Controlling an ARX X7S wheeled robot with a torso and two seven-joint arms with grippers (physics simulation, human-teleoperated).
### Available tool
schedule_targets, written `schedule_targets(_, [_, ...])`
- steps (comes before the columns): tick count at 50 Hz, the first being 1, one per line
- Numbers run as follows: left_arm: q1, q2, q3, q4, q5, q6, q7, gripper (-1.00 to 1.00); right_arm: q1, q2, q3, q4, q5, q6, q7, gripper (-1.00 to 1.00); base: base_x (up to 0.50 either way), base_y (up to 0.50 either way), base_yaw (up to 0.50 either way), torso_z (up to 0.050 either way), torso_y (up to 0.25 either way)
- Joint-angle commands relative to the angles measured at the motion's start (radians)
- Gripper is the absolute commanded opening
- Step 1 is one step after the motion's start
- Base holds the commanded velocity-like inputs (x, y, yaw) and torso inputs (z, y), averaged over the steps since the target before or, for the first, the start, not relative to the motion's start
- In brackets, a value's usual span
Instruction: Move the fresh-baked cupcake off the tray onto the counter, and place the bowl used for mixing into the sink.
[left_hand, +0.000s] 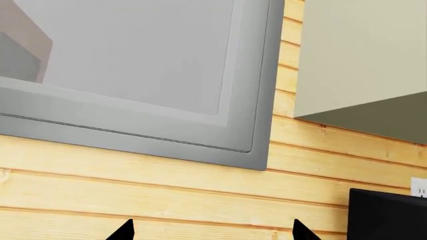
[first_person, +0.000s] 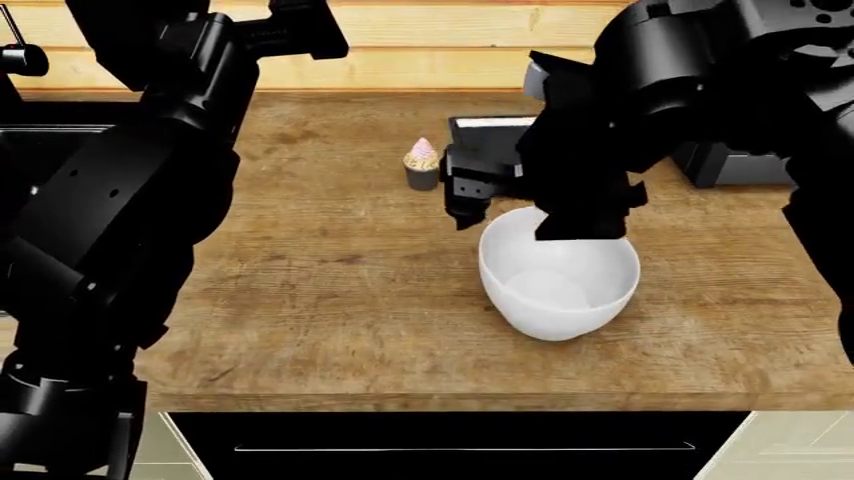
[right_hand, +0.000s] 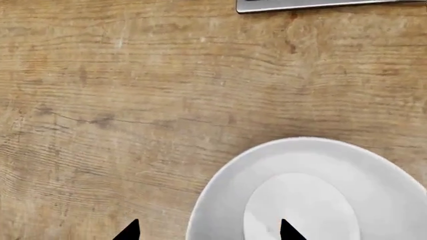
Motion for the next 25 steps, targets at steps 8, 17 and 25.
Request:
schedule_targets(8, [0.004, -0.005, 0.001, 0.003, -0.003, 0.003, -0.003, 1.0, -0.041, -0.011, -0.041, -0.047, 0.088, 0.024, 0.068, 1.0, 0.0, 0.0, 0.0, 0.0, 0.0])
schedule_targets(17, [0.005, -0.007, 0.001, 0.002, -0.006, 0.004, -0.003, 1.0, -0.038, -0.059, -0.042, 0.041, 0.04, 0.089, 0.014, 1.0, 0.0, 0.0, 0.0, 0.0, 0.0])
schedule_targets(25, [0.006, -0.008, 0.003, 0.0, -0.004, 0.005, -0.004, 1.0, -0.052, -0.1, -0.057, 0.145, -0.021, 0.151, -0.045, 1.0, 0.0, 0.0, 0.0, 0.0, 0.0])
